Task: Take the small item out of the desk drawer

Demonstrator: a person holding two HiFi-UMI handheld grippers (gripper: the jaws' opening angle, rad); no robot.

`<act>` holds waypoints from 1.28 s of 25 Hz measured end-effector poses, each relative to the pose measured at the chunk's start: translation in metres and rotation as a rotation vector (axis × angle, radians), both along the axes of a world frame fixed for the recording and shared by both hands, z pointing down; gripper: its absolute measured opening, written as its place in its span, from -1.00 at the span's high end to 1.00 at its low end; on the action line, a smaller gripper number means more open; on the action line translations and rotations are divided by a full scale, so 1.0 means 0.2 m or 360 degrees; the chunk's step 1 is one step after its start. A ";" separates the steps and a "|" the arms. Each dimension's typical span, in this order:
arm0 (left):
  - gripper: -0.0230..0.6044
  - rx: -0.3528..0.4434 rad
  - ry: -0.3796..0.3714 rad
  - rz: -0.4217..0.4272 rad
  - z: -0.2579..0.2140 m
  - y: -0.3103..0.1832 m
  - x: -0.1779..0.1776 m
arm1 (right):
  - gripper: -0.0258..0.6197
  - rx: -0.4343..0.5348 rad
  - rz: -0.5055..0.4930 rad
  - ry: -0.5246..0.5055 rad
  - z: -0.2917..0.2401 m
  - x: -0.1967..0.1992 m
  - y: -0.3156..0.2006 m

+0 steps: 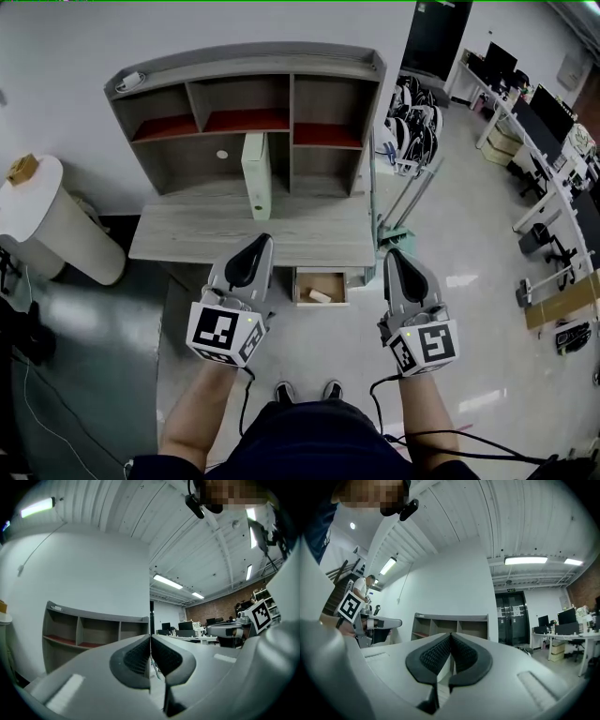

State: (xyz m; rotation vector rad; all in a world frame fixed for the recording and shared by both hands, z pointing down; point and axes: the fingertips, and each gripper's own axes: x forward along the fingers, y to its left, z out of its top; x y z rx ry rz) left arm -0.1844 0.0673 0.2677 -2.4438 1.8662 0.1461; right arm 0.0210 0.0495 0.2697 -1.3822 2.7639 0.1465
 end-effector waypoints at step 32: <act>0.91 -0.0084 -0.0080 -0.0043 0.17 -0.68 0.01 | 0.90 -0.0056 0.0026 -0.0073 0.18 0.12 -0.71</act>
